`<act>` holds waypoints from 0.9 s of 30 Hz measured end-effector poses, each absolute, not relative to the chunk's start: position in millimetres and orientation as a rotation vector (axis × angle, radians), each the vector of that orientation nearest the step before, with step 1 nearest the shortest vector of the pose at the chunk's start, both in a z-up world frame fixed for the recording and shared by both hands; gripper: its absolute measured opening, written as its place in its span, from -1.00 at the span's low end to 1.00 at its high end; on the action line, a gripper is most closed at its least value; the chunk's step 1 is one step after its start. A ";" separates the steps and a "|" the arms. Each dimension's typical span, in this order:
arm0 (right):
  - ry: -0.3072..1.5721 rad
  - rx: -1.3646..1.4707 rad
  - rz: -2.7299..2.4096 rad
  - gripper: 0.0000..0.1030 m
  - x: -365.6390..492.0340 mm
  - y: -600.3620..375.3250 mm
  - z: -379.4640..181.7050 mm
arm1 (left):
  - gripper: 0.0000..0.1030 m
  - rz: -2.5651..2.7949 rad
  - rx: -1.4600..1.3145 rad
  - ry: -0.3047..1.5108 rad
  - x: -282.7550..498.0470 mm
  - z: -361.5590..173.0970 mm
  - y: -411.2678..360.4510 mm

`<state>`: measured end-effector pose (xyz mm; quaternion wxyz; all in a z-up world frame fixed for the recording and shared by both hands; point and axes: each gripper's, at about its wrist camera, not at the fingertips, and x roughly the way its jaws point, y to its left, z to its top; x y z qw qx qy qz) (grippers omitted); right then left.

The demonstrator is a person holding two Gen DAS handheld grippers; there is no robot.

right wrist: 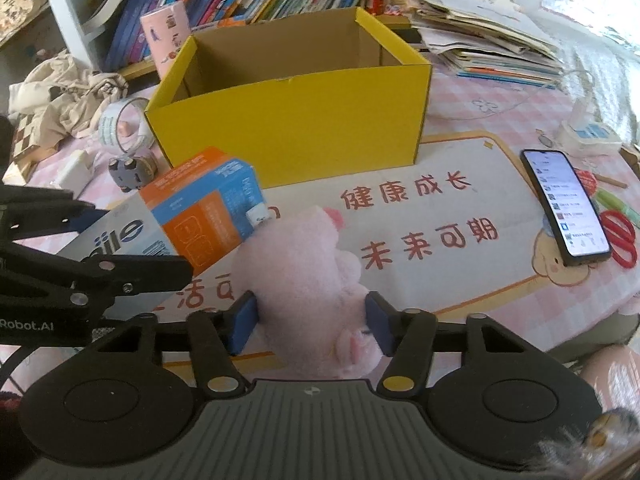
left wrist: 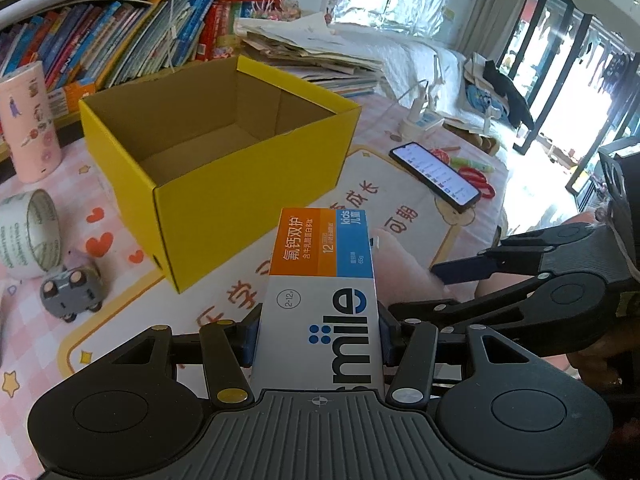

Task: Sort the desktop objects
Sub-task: 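Lift and carry the usmile box and the pig toward the yellow cardboard box, then lower the usmile box into the yellow box with the left tool while the right tool holds the pig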

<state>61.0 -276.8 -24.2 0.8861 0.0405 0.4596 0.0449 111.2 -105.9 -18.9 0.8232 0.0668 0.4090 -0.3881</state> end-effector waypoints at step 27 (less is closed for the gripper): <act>0.997 -0.043 0.290 -0.07 100.4 -283.5 -17.4 | 0.00 -0.727 0.077 0.859 119.8 -8.3 -110.7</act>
